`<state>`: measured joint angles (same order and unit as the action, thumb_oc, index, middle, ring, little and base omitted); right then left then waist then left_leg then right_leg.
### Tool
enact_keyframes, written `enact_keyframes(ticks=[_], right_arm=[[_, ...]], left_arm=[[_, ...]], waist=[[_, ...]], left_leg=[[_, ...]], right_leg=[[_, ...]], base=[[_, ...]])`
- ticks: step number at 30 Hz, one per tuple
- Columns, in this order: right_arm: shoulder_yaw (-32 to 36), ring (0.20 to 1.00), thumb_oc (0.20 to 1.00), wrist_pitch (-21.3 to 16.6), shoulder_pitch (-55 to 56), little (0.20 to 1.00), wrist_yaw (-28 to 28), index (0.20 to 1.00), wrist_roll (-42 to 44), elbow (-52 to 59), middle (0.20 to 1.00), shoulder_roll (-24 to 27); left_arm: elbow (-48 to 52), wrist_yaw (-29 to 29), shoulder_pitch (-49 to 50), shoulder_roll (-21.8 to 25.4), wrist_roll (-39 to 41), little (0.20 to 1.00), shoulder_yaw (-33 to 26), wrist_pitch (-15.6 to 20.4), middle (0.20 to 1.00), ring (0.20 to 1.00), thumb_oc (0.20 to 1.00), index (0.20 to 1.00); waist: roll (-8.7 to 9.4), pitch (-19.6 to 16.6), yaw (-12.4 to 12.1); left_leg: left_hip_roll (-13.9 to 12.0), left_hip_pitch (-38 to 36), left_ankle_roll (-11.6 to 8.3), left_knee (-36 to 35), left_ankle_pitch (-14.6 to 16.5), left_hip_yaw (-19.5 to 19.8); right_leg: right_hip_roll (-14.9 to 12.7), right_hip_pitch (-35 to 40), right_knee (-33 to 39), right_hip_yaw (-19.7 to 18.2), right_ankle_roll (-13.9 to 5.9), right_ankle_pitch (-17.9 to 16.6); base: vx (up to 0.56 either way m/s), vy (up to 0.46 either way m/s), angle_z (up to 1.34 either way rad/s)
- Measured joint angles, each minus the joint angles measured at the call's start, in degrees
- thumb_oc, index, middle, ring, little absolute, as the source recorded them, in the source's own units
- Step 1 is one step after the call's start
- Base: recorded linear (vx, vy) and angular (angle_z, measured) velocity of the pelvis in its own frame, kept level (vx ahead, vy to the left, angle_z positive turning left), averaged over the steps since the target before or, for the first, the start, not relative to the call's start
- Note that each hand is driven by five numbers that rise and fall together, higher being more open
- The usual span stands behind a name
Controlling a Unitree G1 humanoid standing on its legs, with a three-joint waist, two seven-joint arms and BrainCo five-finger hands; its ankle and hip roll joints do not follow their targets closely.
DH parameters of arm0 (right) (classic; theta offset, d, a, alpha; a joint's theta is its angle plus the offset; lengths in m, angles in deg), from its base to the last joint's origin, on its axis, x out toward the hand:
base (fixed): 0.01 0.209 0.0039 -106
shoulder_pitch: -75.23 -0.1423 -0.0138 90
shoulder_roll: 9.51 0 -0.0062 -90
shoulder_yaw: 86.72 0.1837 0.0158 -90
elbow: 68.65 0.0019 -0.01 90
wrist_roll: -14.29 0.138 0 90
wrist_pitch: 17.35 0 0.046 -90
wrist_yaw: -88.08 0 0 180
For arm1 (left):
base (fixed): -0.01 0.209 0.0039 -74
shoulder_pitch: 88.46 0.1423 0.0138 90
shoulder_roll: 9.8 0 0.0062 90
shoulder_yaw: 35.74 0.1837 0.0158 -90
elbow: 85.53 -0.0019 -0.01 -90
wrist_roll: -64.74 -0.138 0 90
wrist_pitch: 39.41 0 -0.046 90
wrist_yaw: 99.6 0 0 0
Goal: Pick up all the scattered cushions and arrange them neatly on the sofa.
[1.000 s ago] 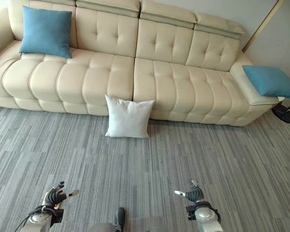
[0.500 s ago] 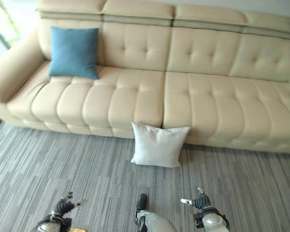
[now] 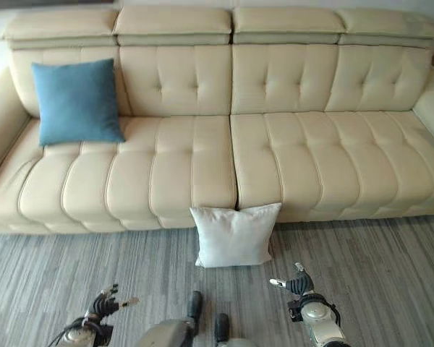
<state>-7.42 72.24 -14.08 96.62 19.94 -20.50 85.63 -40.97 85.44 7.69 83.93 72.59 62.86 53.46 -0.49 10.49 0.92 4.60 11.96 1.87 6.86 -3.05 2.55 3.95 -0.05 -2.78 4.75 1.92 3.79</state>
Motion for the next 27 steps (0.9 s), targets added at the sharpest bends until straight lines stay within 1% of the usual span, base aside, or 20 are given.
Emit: enact_keyframes(ticks=[1,3,4,5,6,7,8,9,10,11,12,14,15,17,18,19,20,23,24,27], right_arm=[[0.02,1.0,1.0,0.1,0.01,1.0,-0.34,1.0,-0.07,-0.24,1.0,-0.86],[0.04,1.0,1.0,0.31,-0.03,1.0,-0.54,1.0,-0.31,0.92,1.0,-0.85],[0.03,1.0,1.0,0.73,0.41,1.0,-0.62,1.0,-0.63,1.62,1.0,-0.87],[0.01,1.0,1.0,0.79,0.56,1.0,-0.68,1.0,-0.84,1.88,1.0,-0.99],[-0.16,1.0,1.0,0.78,0.34,1.0,-0.81,1.0,-1.16,1.92,1.0,-1.54],[-0.37,1.0,1.0,0.68,-0.07,1.0,-1.21,1.0,-1.17,2.53,1.0,-2.4],[-0.9,1.0,1.0,0.65,0.39,1.0,-1.53,1.0,-1.2,3.17,1.0,-1.61],[-1.65,1.0,1.0,0.99,-0.27,1.0,-1.7,1.0,-1.21,2.11,1.0,-2.71],[-2.06,1.0,1.0,0.85,-0.35,1.0,-1.74,1.0,-1.26,2.05,1.0,-3.2],[-2.05,1.0,1.0,0.91,-0.38,1.0,-1.71,1.0,-1.39,1.9,1.0,-3.13],[-2.11,1.0,1.0,0.91,-0.35,1.0,-1.77,1.0,-1.98,1.9,1.0,-3.14],[-2.1,1.0,1.0,0.91,0.23,1.0,-1.85,1.0,-2.28,1.82,1.0,-3.07],[-2.13,1.0,1.0,0.9,0.01,1.0,-1.84,1.0,-2.28,1.79,1.0,-3.01],[-2.05,1.0,1.0,0.75,0.75,1.0,-1.77,1.0,-2.26,1.94,1.0,-3.1],[-1.92,1.0,1.0,0.59,0.24,1.0,-1.82,1.0,-2.25,1.68,1.0,-2.27],[-1.77,1.0,1.0,0.53,-2.35,1.0,-1.77,1.0,-2.22,1.57,1.0,-0.25],[-1.7,1.0,1.0,0.48,-3.28,1.0,-1.71,1.0,-2.19,1.47,1.0,0.79],[-1.58,1.0,1.0,0.44,-4.62,1.0,-1.52,1.0,-2.17,0.77,1.0,1.86],[-1.41,1.0,1.0,0.4,-4.53,1.0,-1.31,1.0,-2.14,0.7,1.0,2.0],[0.54,1.0,1.0,0.52,-4.32,1.0,-1.02,1.0,-1.96,0.5,1.0,1.84]], left_arm=[[0.03,-0.09,1.14,0.17,0.0,1.0,-0.44,0.15,1.0,1.0,1.0,1.0],[-0.68,-0.25,1.7,0.56,0.01,1.0,-0.36,-0.12,1.0,1.0,1.0,1.0],[-0.53,-0.11,1.13,0.92,0.01,1.0,-0.41,-0.09,1.0,1.0,1.0,1.0],[-1.19,-0.11,0.06,1.1,0.01,1.0,-0.43,0.04,1.0,1.0,1.0,1.0],[-2.64,-0.07,-1.4,1.15,0.01,1.0,-1.08,0.09,1.0,1.0,1.0,1.0],[-3.11,-0.07,-2.31,1.88,0.02,1.0,-2.47,0.21,1.0,1.0,1.0,1.0],[-2.94,-0.02,-2.12,2.27,0.02,1.0,-2.55,0.21,1.0,1.0,1.0,1.0],[-4.21,0.23,-2.09,2.9,0.04,1.0,-3.04,-0.06,1.0,1.0,1.0,1.0],[-4.92,0.59,-2.83,2.88,0.05,1.0,-3.73,-0.04,1.0,1.0,1.0,1.0],[-6.29,0.73,-3.48,2.6,0.07,1.0,-4.38,0.08,1.0,1.0,1.0,1.0],[-6.82,0.88,-3.11,2.54,0.07,1.0,-4.39,0.04,1.0,1.0,1.0,1.0],[-6.2,1.27,-1.23,2.12,0.06,1.0,-4.31,0.25,1.0,1.0,1.0,1.0],[-6.33,1.34,-0.1,1.52,0.07,1.0,-4.21,0.22,1.0,1.0,1.0,1.0],[-6.58,1.83,0.23,1.26,0.11,1.0,-3.9,0.03,1.0,1.0,1.0,1.0],[-5.54,1.82,0.56,0.59,0.11,1.0,-3.61,0.2,1.0,1.0,1.0,1.0],[-5.33,1.59,0.58,-0.76,0.13,1.0,-3.55,0.05,1.0,1.0,1.0,1.0],[-5.4,1.59,0.21,-1.0,0.21,1.0,-3.57,0.1,1.0,1.0,1.0,1.0],[-5.45,1.59,-0.55,-0.79,0.64,1.0,-3.72,0.16,1.0,1.0,1.0,1.0],[-5.47,1.54,-0.96,-0.76,0.63,1.0,-3.45,0.17,1.0,1.0,1.0,1.0],[-5.11,1.24,-2.98,-0.87,0.57,1.0,-1.81,0.18,1.0,1.0,1.0,1.0]], waist=[[0.79,-0.31,-0.57],[1.17,-0.2,-1.38],[1.35,-0.24,-1.34],[0.84,0.02,-1.4],[2.45,0.31,-1.15],[4.11,1.06,-1.01],[2.26,0.85,-1.49],[3.99,0.92,-2.49],[3.76,1.02,-1.28],[3.65,1.07,-1.05],[4.05,0.94,-1.1],[4.08,0.76,-1.24],[4.41,0.26,-1.73],[3.49,-1.56,-0.84],[3.5,-1.79,-1.79],[2.42,-1.11,-1.41],[2.43,-1.05,-1.43],[3.04,-0.75,-1.44],[3.46,-0.62,-1.26],[3.96,0.19,-1.18]], left_leg=[[0.05,-1.88,-0.07,-2.86,-0.05,-2.3],[1.09,-3.93,0.64,-4.24,0.13,-5.39],[1.6,-5.1,0.76,-5.18,0.2,-6.08],[1.57,-5.68,-0.77,-6.27,1.29,-5.95],[1.53,-6.28,-4.74,-5.06,5.1,-7.19],[1.56,-2.69,3.11,7.55,8.88,-7.46],[-1.94,-2.63,1.94,10.64,13.22,-5.02],[0.04,-3.3,1.24,11.42,13.44,-4.59],[-0.01,-3.93,1.73,9.49,12.8,-2.36],[0.17,-4.82,1.34,7.94,12.57,-1.11],[0.67,-6.36,1.14,6.57,12.44,-0.58],[0.81,-10.81,1.51,3.38,11.63,0.29],[0.94,-12.43,0.61,1.33,11.56,1.51],[-1.27,-13.28,-1.49,-0.22,11.29,4.15],[-2.41,-12.69,-2.28,-0.21,10.73,3.18],[-3.75,-11.74,-4.27,1.1,9.47,2.96],[-4.0,-10.74,-5.18,3.37,8.81,2.69],[-5.08,-9.72,-5.24,7.85,8.83,1.15],[-4.89,-8.85,-5.06,7.79,9.52,0.43],[-3.04,-6.62,-5.22,4.64,9.85,-0.38]], right_leg=[[-1.55,-2.55,-5.62,-0.2,-1.18,2.95],[-5.74,-8.31,-17.17,0.39,-6.57,6.99],[-7.7,-10.6,-21.88,0.6,-7.04,7.3],[-8.52,-12.43,-24.56,0.73,-7.46,7.23],[-10.2,-14.28,-25.78,0.56,-7.27,6.12],[-14.21,-15.38,-25.1,0.25,-8.01,5.27],[-14.63,-16.03,-23.22,0.22,-10.66,4.85],[-17.32,-16.55,-19.65,-1.26,-10.4,4.13],[-16.85,-16.7,-10.47,-1.56,-10.53,1.32],[-16.3,-16.72,-2.07,-1.38,-10.54,-4.08],[-15.72,-16.03,0.51,-0.95,-10.15,-6.47],[-14.99,-14.72,-0.7,1.26,-8.41,-8.41],[-14.32,-14.14,-2.75,2.98,-8.53,-8.97],[-11.38,-12.26,-5.08,6.36,-6.63,-8.9],[-10.2,-11.66,-4.03,6.87,-3.5,-9.7],[-9.22,-10.93,-3.94,8.01,-2.46,-9.26],[-8.96,-9.93,-3.26,8.48,-1.73,-8.58],[-7.98,-7.27,-1.34,9.31,0.33,-7.53],[-7.77,-6.72,-0.62,9.35,1.31,-6.84],[-7.23,-6.06,1.61,9.82,1.66,-7.14]], base=[[0.07,0.025,-0.88],[0.1,0.0,-0.88],[0.14,-0.067,-0.32],[0.14,-0.126,-0.26],[0.14,-0.154,-0.07],[0.16,-0.176,-0.24],[0.2,-0.199,-0.28],[0.33,-0.329,-0.05],[0.47,-0.489,0.41],[0.4,-0.408,0.68],[0.28,-0.313,0.58],[0.16,-0.368,0.44],[0.1,-0.322,0.49],[0.07,-0.173,0.74],[0.14,-0.326,0.69],[0.1,-0.233,0.44],[0.09,-0.198,0.41],[0.06,-0.107,0.16],[0.03,-0.039,0.07],[0.03,-0.019,0.14]])
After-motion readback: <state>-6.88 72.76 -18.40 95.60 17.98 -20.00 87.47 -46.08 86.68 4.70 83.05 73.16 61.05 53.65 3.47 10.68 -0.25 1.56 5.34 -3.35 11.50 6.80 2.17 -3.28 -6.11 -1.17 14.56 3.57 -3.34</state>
